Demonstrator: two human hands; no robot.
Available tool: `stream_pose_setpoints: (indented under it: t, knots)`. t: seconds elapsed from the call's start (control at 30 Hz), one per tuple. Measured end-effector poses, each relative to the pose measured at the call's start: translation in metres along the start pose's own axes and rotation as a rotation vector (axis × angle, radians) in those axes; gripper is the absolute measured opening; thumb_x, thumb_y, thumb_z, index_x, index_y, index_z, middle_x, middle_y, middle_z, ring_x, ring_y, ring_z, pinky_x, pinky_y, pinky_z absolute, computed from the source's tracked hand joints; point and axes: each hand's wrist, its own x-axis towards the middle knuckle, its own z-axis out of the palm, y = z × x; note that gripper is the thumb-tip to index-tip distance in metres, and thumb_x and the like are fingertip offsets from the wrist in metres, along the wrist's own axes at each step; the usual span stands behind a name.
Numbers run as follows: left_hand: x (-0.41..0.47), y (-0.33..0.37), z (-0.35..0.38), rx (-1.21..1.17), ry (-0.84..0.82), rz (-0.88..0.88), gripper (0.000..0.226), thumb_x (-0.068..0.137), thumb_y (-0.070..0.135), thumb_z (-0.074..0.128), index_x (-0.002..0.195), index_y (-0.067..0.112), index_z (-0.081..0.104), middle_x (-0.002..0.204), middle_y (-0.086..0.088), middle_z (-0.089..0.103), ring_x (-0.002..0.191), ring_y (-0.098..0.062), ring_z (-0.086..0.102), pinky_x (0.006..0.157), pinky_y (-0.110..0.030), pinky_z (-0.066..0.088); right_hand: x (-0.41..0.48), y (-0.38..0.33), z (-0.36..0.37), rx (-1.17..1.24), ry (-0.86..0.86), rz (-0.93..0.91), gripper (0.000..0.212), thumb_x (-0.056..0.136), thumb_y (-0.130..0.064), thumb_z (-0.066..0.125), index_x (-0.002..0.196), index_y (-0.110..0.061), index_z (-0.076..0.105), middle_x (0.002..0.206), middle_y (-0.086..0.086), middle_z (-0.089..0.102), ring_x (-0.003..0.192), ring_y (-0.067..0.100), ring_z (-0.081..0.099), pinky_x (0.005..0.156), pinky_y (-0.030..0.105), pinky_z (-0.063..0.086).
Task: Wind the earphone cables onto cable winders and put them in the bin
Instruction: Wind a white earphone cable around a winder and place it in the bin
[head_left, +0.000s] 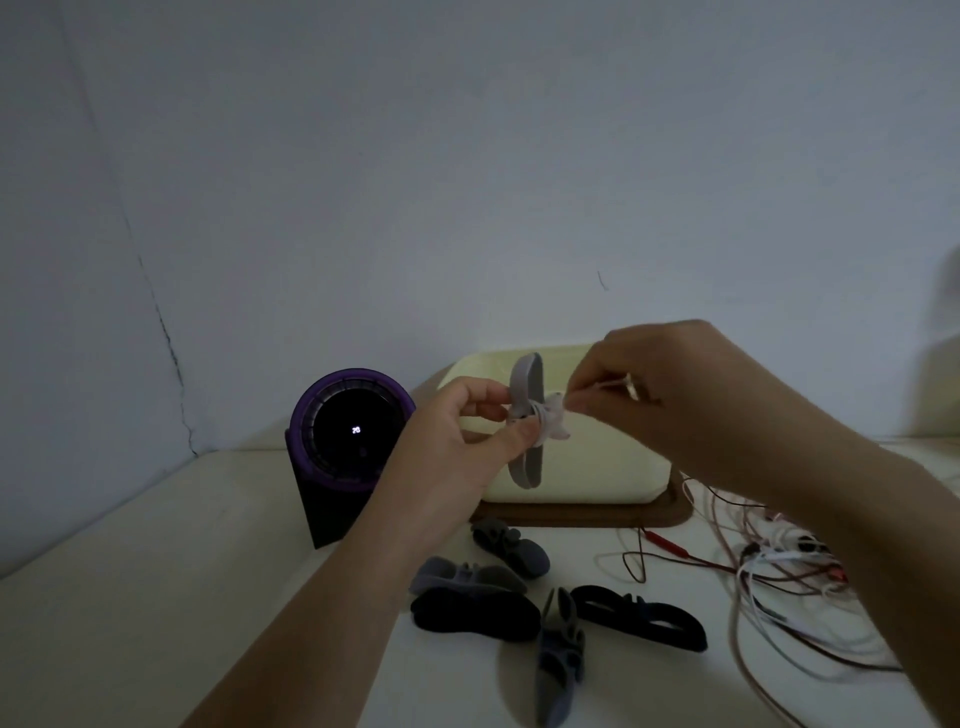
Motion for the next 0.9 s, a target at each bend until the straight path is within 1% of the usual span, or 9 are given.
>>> stream_pose_setpoints:
  t: [0.13,0.23,0.3,0.37,0.5,0.6,0.67,0.73,0.9]
  knots:
    - [-0.002,-0.001,0.001,0.015,-0.129,0.020,0.021,0.081,0.037,0.071,0.099,0.035,0.061,0.103,0.018,0.065,0.078,-0.005,0.065,0.077,-0.023,0.046,-0.001,0.007,-0.011,0.045,0.087,0.020,0.011,0.074,-0.040,0.061,0.071,-0.030,0.062,0.063,-0.018,0.055,0.070,-0.009,0.053,0.066,0.008,0.042]
    - [-0.006,0.005,0.002,-0.018,-0.235,0.056,0.019,0.083,0.025,0.070,0.101,0.029,0.064,0.099,0.016,0.069,0.074,-0.007,0.066,0.080,-0.025,0.053,-0.002,0.012,-0.015,0.123,0.113,0.073,0.011,0.074,-0.035,0.069,0.068,-0.031,0.061,0.050,-0.019,0.056,0.054,-0.006,0.051,0.052,0.006,0.038]
    - [-0.008,0.010,0.001,-0.076,-0.305,0.080,0.022,0.082,0.021,0.070,0.103,0.024,0.065,0.102,0.011,0.070,0.077,-0.012,0.067,0.081,-0.026,0.055,-0.003,0.019,-0.014,0.226,0.115,0.106,0.017,0.072,-0.044,0.065,0.068,-0.027,0.065,0.050,-0.013,0.057,0.043,0.003,0.043,0.045,0.010,0.032]
    - [-0.009,0.013,0.002,-0.139,-0.363,0.101,0.026,0.078,0.021,0.070,0.103,0.021,0.065,0.105,0.006,0.070,0.078,-0.012,0.067,0.078,-0.025,0.055,-0.003,0.028,-0.011,0.339,0.125,0.142,0.031,0.064,-0.055,0.060,0.070,-0.026,0.068,0.057,0.003,0.062,0.048,0.008,0.042,0.051,0.019,0.035]
    - [-0.010,0.016,0.003,-0.290,-0.412,0.110,0.025,0.076,0.018,0.078,0.099,0.023,0.069,0.107,0.002,0.071,0.091,-0.017,0.067,0.084,-0.030,0.056,-0.004,0.035,0.002,0.658,0.071,0.200,0.022,0.066,-0.046,0.063,0.066,-0.024,0.069,0.064,-0.005,0.065,0.060,0.006,0.052,0.062,0.020,0.044]
    - [-0.009,0.019,0.004,-0.417,-0.382,0.125,0.024,0.071,0.026,0.077,0.095,0.032,0.073,0.110,0.003,0.071,0.100,-0.021,0.066,0.092,-0.039,0.053,-0.004,0.031,0.026,0.799,0.008,0.202,0.016,0.078,-0.028,0.066,0.062,-0.031,0.069,0.063,-0.005,0.064,0.060,0.013,0.055,0.062,0.025,0.048]
    - [-0.008,0.021,0.004,-0.546,-0.302,0.117,0.024,0.072,0.022,0.080,0.095,0.025,0.074,0.109,-0.003,0.071,0.098,-0.021,0.068,0.088,-0.034,0.056,-0.003,0.025,0.044,0.837,0.030,0.203,0.027,0.087,-0.027,0.061,0.061,-0.031,0.068,0.055,-0.009,0.056,0.054,0.011,0.047,0.055,0.024,0.043]
    - [-0.007,0.023,0.003,-0.704,-0.243,0.083,0.027,0.075,0.016,0.069,0.101,0.012,0.069,0.108,-0.007,0.072,0.096,-0.020,0.070,0.080,-0.028,0.058,-0.002,0.019,0.056,0.848,0.033,0.283,0.034,0.094,-0.024,0.056,0.062,-0.026,0.067,0.051,-0.010,0.047,0.052,0.011,0.039,0.058,0.032,0.035]
    - [0.002,0.016,-0.006,-0.896,-0.092,-0.068,0.035,0.079,0.015,0.059,0.111,0.005,0.064,0.102,-0.007,0.073,0.089,-0.015,0.071,0.071,-0.022,0.056,-0.003,0.008,0.053,0.627,-0.024,0.269,0.020,0.092,-0.032,0.054,0.082,-0.031,0.071,0.051,-0.013,0.041,0.053,0.010,0.036,0.055,0.024,0.033]
